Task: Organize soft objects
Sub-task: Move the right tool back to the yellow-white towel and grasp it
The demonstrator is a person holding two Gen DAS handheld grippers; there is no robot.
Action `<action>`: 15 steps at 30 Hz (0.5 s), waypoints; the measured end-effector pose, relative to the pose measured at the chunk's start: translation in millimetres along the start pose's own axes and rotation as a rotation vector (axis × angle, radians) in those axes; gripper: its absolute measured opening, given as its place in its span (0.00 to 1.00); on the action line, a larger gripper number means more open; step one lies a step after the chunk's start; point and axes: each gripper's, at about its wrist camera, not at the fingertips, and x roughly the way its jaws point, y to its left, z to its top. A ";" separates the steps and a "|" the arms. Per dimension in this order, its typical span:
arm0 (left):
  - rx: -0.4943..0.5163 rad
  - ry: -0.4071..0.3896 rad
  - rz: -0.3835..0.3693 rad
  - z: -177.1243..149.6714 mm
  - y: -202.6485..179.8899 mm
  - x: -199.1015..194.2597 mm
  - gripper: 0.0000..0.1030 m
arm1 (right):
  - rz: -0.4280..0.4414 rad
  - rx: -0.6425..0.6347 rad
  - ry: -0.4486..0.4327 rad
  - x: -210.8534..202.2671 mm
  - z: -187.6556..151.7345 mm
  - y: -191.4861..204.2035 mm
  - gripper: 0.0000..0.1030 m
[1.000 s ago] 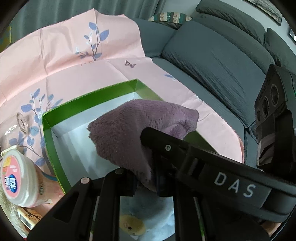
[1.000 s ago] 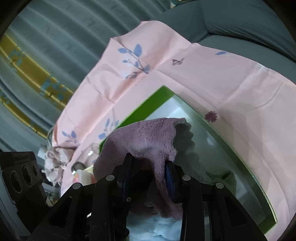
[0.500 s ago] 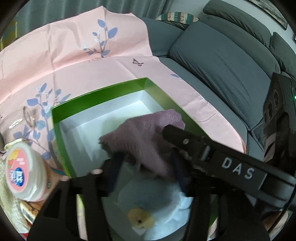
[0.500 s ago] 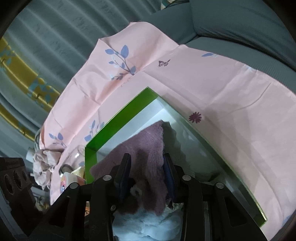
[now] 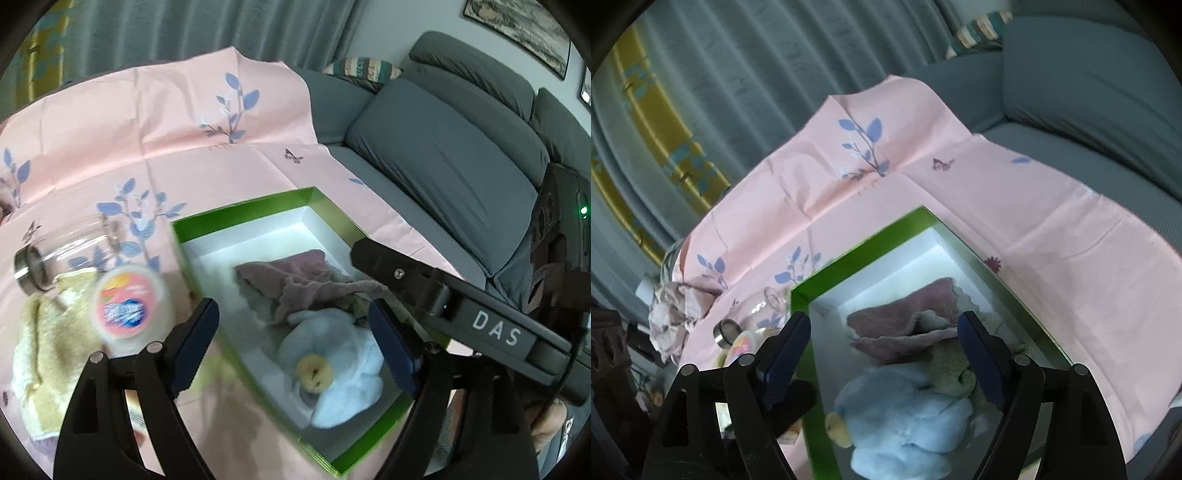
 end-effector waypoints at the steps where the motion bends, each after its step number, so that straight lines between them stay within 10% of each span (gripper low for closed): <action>1: -0.004 -0.009 0.003 -2.3 3.8 -7.9 0.83 | -0.004 -0.016 -0.006 -3.0 -1.5 4.6 0.81; 15: -0.251 -0.084 0.209 -100.9 122.4 -136.2 0.99 | 0.100 -0.242 0.076 -21.5 -58.3 81.6 0.87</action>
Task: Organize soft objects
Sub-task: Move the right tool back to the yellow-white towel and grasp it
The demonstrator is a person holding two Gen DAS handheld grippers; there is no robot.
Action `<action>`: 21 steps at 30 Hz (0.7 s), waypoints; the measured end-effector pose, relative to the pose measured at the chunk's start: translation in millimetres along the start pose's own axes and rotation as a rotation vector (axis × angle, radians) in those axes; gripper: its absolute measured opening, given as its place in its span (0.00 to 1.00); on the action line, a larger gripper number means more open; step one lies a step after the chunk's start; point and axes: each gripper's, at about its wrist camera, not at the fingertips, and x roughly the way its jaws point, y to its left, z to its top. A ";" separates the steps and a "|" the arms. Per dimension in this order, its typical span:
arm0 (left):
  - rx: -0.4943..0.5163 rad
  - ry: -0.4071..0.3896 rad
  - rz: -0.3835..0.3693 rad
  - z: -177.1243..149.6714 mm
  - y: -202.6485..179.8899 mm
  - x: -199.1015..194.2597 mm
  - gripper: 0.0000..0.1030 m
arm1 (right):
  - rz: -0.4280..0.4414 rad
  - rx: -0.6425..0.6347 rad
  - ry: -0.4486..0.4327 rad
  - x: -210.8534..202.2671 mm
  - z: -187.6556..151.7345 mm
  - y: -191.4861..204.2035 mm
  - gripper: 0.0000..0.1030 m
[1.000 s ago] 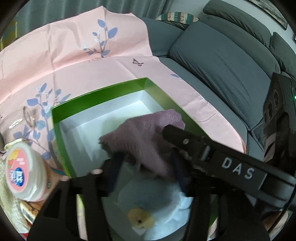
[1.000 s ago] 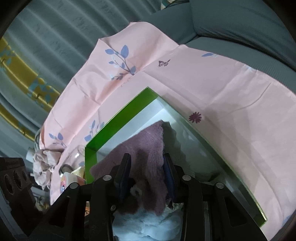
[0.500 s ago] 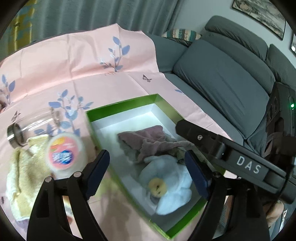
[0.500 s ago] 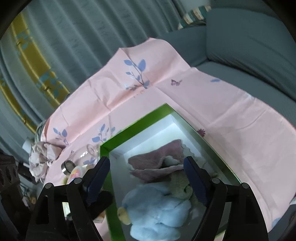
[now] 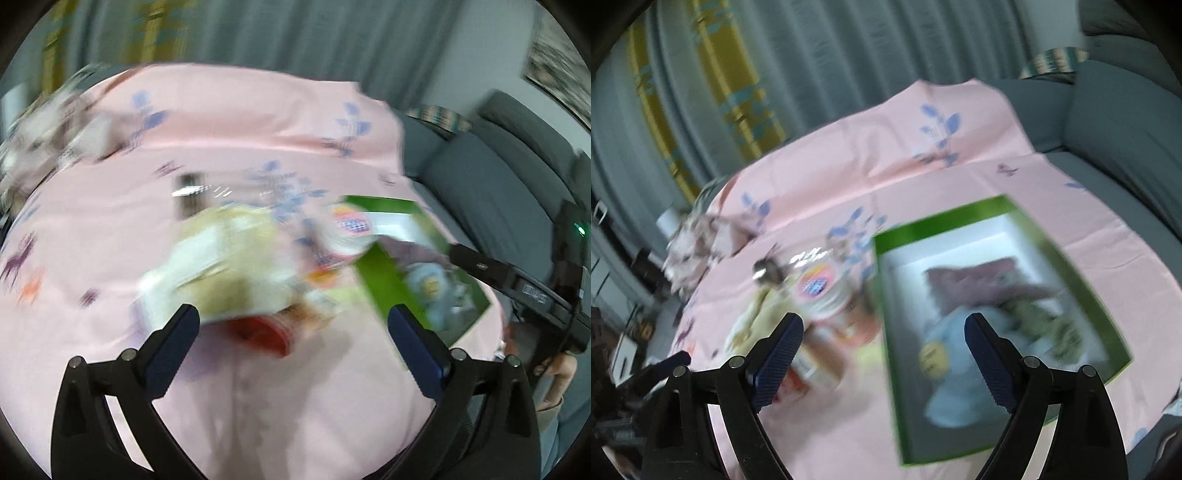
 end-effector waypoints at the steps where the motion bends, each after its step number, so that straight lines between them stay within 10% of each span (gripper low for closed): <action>1: -0.033 0.004 0.020 -5.5 14.2 -4.1 0.99 | 0.018 -0.004 0.015 1.9 -3.6 5.6 0.87; 11: -0.251 -0.008 0.115 -42.8 90.0 -35.7 0.99 | 0.190 -0.038 0.173 41.1 -0.3 80.1 0.87; 21: -0.264 -0.016 0.143 -56.0 100.7 -47.6 0.99 | 0.047 -0.133 0.332 136.6 10.6 169.7 0.87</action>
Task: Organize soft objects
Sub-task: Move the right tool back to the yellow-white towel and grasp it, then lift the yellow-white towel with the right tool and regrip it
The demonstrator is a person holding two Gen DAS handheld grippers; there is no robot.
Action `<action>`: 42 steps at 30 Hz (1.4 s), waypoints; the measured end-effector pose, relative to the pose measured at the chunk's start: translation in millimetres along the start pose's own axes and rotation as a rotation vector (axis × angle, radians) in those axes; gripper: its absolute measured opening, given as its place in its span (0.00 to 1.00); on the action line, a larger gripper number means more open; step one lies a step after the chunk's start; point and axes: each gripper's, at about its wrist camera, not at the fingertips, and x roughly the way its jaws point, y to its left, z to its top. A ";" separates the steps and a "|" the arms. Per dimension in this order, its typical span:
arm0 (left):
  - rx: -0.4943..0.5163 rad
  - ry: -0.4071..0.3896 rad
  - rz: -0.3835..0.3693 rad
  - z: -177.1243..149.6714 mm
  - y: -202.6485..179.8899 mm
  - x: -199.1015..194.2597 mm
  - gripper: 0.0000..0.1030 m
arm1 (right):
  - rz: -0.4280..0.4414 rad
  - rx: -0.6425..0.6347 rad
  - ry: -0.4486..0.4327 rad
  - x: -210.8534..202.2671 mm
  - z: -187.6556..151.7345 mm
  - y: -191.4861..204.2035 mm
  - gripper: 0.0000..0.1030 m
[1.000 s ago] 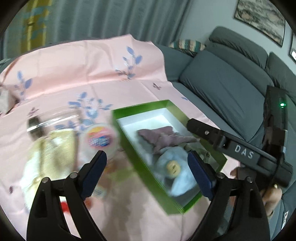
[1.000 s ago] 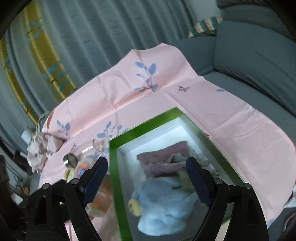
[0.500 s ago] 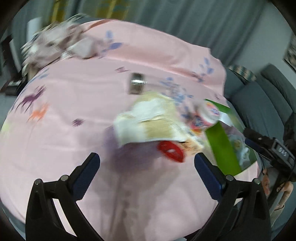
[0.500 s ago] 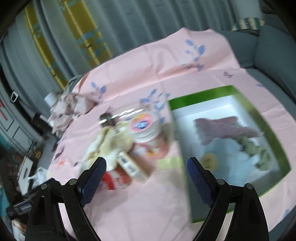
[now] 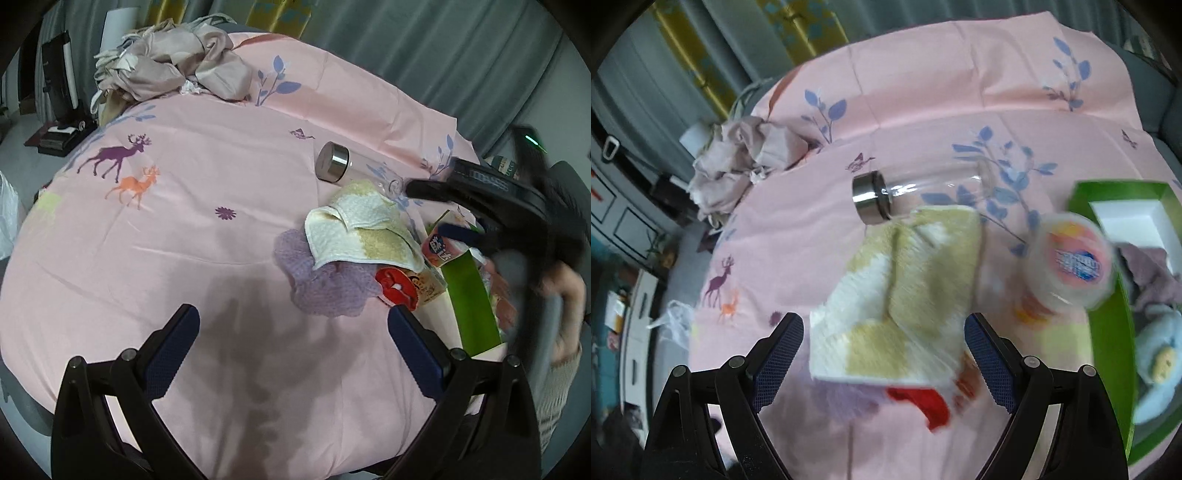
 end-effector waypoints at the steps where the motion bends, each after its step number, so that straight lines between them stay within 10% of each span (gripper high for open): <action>1: 0.005 -0.001 0.004 -0.5 0.6 -1.3 0.99 | -0.036 -0.004 0.020 10.5 4.0 3.7 0.87; 6: -0.004 0.000 0.007 -5.0 8.0 -6.9 0.99 | -0.144 0.014 0.096 54.4 14.8 3.6 0.83; 9: -0.002 -0.005 0.011 -6.0 10.9 -10.6 0.99 | -0.145 0.039 0.115 66.5 20.6 -4.0 0.43; 15: -0.010 -0.015 0.022 -3.6 17.3 -14.2 0.99 | -0.060 0.062 0.042 44.1 27.7 -10.5 0.21; 25: -0.007 -0.023 0.017 -3.4 15.7 -17.1 0.99 | 0.043 -0.010 -0.201 -64.5 37.1 7.3 0.20; 32: 0.008 -0.021 0.001 -4.8 10.6 -17.8 0.99 | 0.079 -0.175 -0.338 -122.5 -19.3 25.4 0.20; 42: 0.021 0.003 -0.012 -8.8 3.2 -9.6 0.99 | 0.085 -0.335 -0.108 -46.6 -117.2 18.1 0.20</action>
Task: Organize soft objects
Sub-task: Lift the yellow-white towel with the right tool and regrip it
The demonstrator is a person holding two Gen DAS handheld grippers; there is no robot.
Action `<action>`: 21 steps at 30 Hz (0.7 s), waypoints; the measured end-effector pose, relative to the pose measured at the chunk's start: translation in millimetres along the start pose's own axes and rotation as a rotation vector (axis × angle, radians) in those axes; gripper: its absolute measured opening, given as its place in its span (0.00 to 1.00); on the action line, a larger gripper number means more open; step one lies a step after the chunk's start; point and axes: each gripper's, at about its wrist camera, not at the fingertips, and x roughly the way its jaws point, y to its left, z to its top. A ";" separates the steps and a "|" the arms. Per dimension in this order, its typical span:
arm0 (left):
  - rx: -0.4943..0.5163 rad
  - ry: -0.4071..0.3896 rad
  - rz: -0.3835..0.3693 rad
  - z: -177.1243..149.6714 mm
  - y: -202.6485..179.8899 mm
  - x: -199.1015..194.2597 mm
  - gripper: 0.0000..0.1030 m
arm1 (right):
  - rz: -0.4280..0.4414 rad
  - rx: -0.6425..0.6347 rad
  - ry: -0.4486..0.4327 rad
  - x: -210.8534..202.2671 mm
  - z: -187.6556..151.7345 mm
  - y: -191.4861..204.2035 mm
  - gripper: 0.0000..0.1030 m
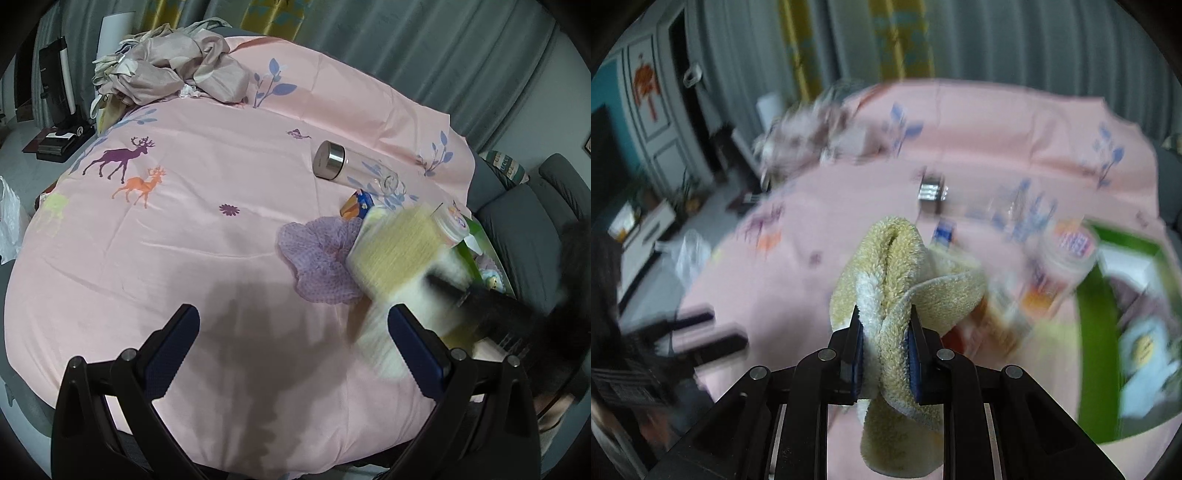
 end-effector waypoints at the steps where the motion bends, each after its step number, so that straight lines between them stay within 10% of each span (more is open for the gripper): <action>1: 0.000 0.004 -0.001 -0.4 -0.3 1.3 0.99 | 0.019 0.001 0.030 7.8 -7.2 -0.1 0.20; 21: 0.061 0.144 -0.101 -23.9 -15.5 24.8 0.81 | 0.342 0.185 0.227 -0.5 -56.3 -18.0 0.20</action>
